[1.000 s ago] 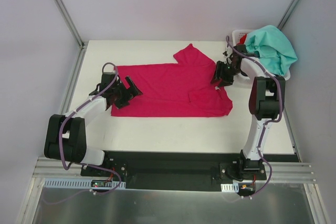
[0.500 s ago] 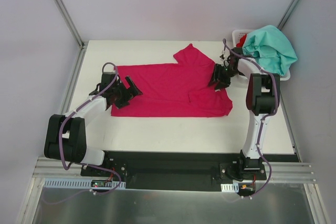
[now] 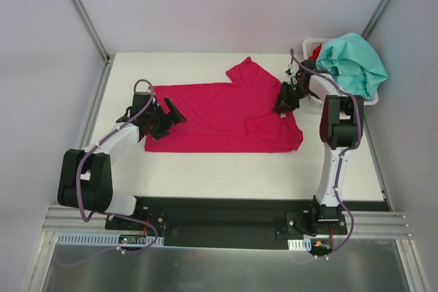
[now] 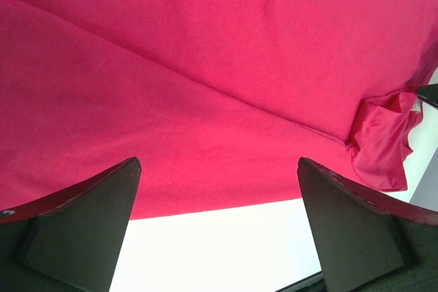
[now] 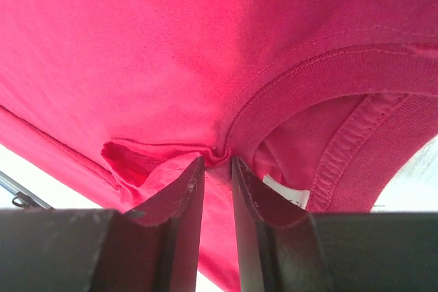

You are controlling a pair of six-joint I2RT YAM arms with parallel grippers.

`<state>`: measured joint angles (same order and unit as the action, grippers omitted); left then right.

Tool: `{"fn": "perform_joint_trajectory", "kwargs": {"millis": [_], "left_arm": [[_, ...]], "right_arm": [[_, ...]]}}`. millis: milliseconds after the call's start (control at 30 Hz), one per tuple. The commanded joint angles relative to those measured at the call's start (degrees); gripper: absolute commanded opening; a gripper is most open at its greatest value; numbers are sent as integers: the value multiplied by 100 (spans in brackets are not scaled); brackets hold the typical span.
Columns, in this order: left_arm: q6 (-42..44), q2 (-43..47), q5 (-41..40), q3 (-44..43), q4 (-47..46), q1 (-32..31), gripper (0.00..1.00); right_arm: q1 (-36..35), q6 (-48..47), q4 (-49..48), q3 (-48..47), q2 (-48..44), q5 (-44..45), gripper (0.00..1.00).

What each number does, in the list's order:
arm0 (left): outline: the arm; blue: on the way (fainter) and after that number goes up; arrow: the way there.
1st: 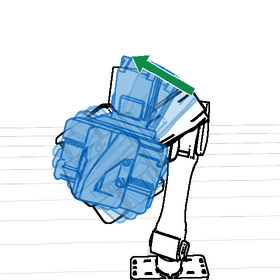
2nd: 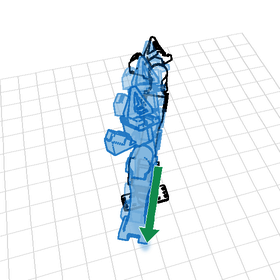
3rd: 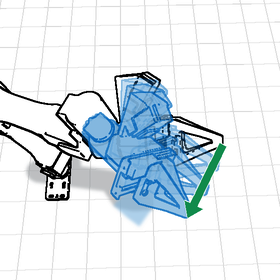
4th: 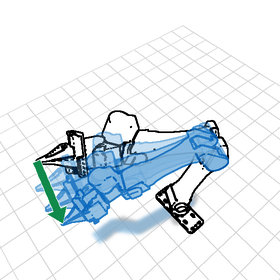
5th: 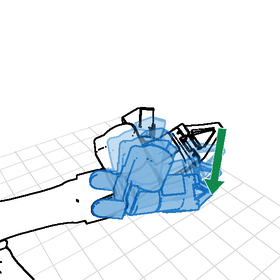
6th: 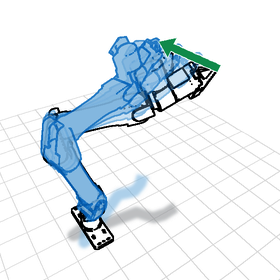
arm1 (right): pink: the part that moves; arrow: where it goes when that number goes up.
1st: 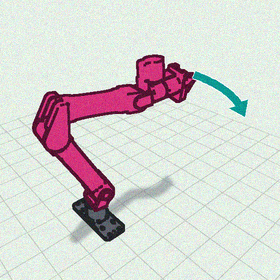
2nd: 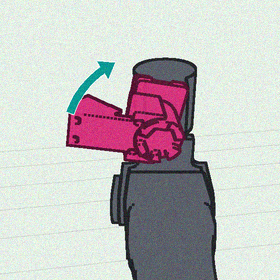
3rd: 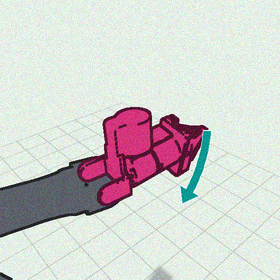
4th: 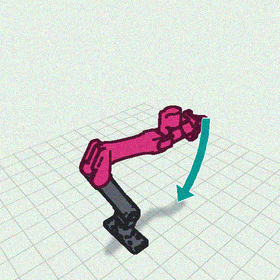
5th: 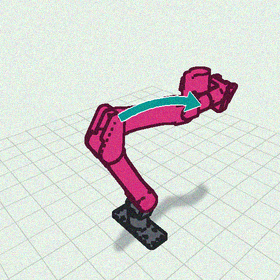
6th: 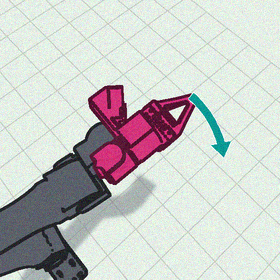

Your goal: Fold and stack the t-shirts

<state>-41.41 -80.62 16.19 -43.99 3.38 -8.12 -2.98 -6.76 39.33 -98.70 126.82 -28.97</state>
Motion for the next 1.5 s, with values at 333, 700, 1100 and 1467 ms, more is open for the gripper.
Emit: {"fn": "perform_joint_trajectory", "kwargs": {"millis": [333,700,1100,1467], "left_arm": [[1,-6,113,-330,75,-128,99],[1,29,104,-339,75,-137,99],[10,55,113,-339,102,-137,99],[10,81,122,-339,102,-137,99]], "right_arm": [[-132,-62,426,-642,-246,-56,25],[-124,-132,558,-607,-255,67,25],[-88,-220,655,-581,-272,286,28],[35,-396,778,-423,-220,533,30]]}}
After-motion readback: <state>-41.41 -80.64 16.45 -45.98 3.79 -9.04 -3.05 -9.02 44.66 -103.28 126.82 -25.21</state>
